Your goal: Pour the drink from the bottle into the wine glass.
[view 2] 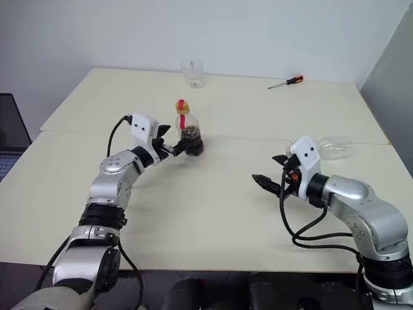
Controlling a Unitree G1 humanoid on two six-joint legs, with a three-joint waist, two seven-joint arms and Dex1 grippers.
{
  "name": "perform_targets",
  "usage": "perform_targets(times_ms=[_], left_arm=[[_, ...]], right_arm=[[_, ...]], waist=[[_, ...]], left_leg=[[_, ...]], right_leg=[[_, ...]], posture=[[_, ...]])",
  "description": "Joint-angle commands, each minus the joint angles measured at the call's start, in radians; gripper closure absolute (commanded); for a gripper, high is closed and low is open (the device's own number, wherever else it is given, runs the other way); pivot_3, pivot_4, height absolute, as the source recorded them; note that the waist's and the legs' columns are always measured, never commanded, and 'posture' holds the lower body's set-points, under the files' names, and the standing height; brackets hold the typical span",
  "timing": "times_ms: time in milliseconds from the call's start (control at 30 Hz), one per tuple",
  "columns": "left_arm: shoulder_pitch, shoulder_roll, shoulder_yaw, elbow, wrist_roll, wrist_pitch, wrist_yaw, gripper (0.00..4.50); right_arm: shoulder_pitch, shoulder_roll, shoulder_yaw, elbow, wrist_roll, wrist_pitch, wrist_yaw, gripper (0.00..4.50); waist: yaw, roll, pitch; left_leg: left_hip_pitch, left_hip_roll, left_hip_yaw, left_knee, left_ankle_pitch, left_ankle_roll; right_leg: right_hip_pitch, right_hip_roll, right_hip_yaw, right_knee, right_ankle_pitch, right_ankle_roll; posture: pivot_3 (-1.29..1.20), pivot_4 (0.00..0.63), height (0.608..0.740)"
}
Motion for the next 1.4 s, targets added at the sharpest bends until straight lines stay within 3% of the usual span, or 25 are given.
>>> perform_targets(times_ms=[33, 400, 600, 700, 833, 933, 1100, 1233, 1333, 1400], left_arm=[[-0.058, -0.013, -0.003, 0.046, 0.015, -0.043, -0.003, 0.01], [-0.186, -0.066, -0.012, 0.332, 0.057, -0.192, -0.053, 0.01], [-0.265, -0.08, -0.019, 0.496, 0.108, -0.322, 0.004, 0.01], [-0.286, -0.094, -0.005, 0.533, 0.103, -0.352, -0.014, 0.62], [-0.29, -0.111, 0.011, 0.551, 0.092, -0.365, -0.026, 1.81], [-0.281, -0.115, 0.017, 0.536, 0.091, -0.366, -0.04, 2.27], [-0.25, -0.124, 0.016, 0.442, 0.078, -0.331, -0.084, 2.53], [-0.176, -0.143, -0.019, 0.203, 0.08, -0.215, -0.093, 2.66], [-0.052, -0.179, -0.073, -0.122, 0.093, -0.045, -0.041, 2.74], [-0.001, -0.189, -0.097, -0.245, 0.104, 0.034, -0.018, 2.81]], right_arm=[[0.0, -0.013, -0.039, -0.05, 0.018, -0.001, -0.014, 0.0], [0.031, -0.027, -0.083, -0.102, 0.04, 0.024, -0.057, 0.0], [0.032, -0.039, -0.08, -0.113, 0.047, 0.031, -0.067, 0.0], [0.03, -0.047, -0.075, -0.115, 0.052, 0.032, -0.067, 0.0], [-0.004, -0.066, -0.074, -0.102, 0.04, 0.025, -0.073, 0.0], [-0.058, -0.043, -0.076, -0.08, 0.053, 0.028, -0.095, 0.0], [-0.254, 0.057, -0.032, -0.009, 0.037, 0.099, -0.231, 0.0], [-0.391, 0.162, 0.007, 0.026, 0.022, 0.164, -0.333, 0.0], [-0.456, 0.259, 0.053, 0.034, -0.01, 0.226, -0.424, 0.0], [-0.472, 0.292, 0.066, 0.028, -0.021, 0.256, -0.451, 0.0]], waist=[[0.0, 0.0, 0.0], [0.0, 0.0, 0.0], [0.0, 0.0, 0.0], [0.002, 0.0, 0.0], [0.001, 0.0, 0.0], [0.0, 0.0, 0.0], [-0.003, 0.0, 0.0], [0.001, 0.0, 0.0], [0.001, 0.001, 0.0], [0.004, 0.001, 0.0]], left_leg=[[0.0, 0.0, 0.0, 0.0, 0.0, 0.0], [-0.002, -0.001, -0.001, 0.002, 0.0, 0.0], [-0.002, -0.001, -0.002, 0.003, 0.0, 0.0], [-0.003, -0.001, -0.002, 0.003, 0.0, 0.0], [-0.003, -0.001, -0.003, 0.003, 0.0, 0.0], [-0.003, -0.001, -0.003, 0.003, 0.0, 0.0], [-0.004, -0.001, -0.003, 0.003, 0.0, 0.0], [-0.006, 0.0, -0.003, 0.003, 0.0, 0.0], [-0.007, 0.001, -0.002, 0.003, 0.0, 0.0], [-0.007, 0.003, -0.002, 0.003, 0.0, 0.0]], right_leg=[[0.0, 0.0, 0.0, 0.0, 0.0, 0.0], [0.0, 0.0, -0.001, 0.0, 0.0, 0.0], [0.0, -0.001, -0.001, 0.0, 0.0, 0.0], [0.0, -0.001, -0.002, 0.0, 0.0, 0.0], [0.0, -0.001, -0.002, 0.0, 0.0, 0.0], [-0.001, -0.001, -0.002, 0.0, 0.0, 0.0], [-0.001, 0.0, -0.003, 0.001, 0.001, -0.001], [-0.004, 0.0, -0.003, 0.002, 0.002, -0.004], [-0.004, -0.001, -0.003, 0.002, 0.003, -0.004], [-0.004, -0.002, -0.003, 0.001, 0.002, -0.004]], posture=[[0.0, 0.15, 0.74], [0.0, 0.15, 0.74], [0.0, 0.15, 0.74], [0.0, 0.15, 0.74], [0.0, 0.15, 0.74], [0.0, 0.15, 0.74], [0.0, 0.15, 0.74], [0.0, 0.15, 0.74], [0.0, 0.15, 0.74], [0.0, 0.15, 0.74]])
